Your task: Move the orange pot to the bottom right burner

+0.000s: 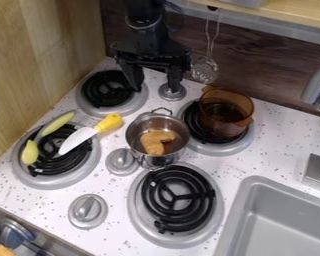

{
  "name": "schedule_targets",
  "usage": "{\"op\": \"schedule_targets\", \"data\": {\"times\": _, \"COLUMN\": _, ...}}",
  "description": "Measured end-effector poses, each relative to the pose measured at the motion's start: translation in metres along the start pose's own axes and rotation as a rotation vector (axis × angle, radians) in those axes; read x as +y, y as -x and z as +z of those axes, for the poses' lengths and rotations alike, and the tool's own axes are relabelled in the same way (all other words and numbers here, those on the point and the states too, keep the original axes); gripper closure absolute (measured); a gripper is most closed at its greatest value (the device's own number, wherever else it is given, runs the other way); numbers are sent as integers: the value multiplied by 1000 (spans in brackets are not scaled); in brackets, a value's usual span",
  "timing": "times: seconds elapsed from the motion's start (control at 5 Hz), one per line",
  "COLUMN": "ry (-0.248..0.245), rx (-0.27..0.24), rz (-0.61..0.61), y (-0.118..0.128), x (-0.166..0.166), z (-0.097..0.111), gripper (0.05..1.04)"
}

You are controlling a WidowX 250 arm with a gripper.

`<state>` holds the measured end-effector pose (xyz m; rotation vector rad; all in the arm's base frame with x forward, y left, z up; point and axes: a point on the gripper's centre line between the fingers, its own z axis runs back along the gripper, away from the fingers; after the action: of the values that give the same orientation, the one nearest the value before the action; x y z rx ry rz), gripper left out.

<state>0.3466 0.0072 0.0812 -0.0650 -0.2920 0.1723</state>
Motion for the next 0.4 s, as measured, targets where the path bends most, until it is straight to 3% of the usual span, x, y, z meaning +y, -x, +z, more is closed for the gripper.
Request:
{"op": "schedule_targets", "data": {"times": 0.2, "ry": -14, "rx": 25, "rz": 23, "y": 4, "x": 2, "z": -7, "gripper": 86}}
{"op": "schedule_targets", "data": {"times": 0.4, "ry": -151, "rx": -16, "rz": 245, "y": 9, "x": -16, "z": -7, "gripper": 86}}
